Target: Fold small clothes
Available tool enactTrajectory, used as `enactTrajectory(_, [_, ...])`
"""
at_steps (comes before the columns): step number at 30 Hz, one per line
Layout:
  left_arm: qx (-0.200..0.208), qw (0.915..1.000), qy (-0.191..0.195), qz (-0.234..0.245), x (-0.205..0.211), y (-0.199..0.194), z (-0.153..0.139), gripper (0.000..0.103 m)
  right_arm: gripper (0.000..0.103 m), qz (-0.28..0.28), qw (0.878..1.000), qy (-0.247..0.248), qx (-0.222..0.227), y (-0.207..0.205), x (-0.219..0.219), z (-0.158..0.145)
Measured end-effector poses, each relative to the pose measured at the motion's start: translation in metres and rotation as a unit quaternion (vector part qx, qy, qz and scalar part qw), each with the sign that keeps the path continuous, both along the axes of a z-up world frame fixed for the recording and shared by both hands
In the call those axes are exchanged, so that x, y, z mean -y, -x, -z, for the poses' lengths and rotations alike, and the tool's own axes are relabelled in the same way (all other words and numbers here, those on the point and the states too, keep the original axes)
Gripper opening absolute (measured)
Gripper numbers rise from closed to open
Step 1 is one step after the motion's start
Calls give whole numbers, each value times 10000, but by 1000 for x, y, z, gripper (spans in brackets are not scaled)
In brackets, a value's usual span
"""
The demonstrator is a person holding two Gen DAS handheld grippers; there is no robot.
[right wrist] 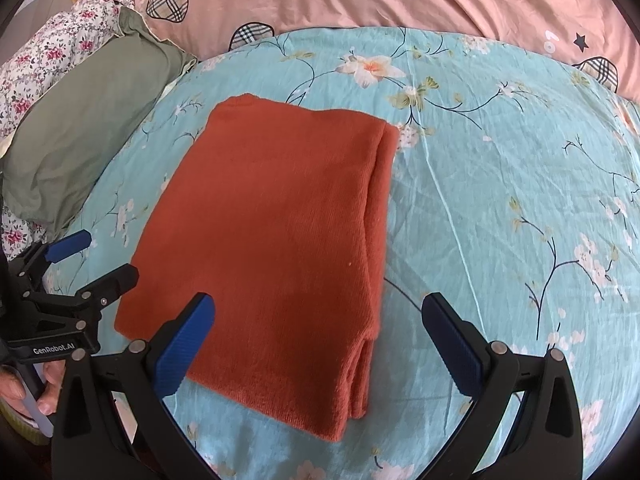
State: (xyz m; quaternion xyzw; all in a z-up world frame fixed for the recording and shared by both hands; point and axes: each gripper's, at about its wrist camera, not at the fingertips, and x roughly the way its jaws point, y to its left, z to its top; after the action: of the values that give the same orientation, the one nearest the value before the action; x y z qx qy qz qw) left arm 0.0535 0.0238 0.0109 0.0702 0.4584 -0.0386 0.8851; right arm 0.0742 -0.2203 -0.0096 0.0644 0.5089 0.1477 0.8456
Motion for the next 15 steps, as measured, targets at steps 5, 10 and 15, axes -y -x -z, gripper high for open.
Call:
enactTrajectory(5, [3,10000,-21,8,1,-5,-1,102,103,0,10000,-61,11,-6,1,-1])
enactTrajectory(10, [103,9999,-17,-52,1,-16,-3,102,103,-11,9999,-131,-13,-15,2,2])
enactTrajectory(15, [112,9998,-70,-116,1,-31,1,102,103,16,9996,-286,-42,-26,6,4])
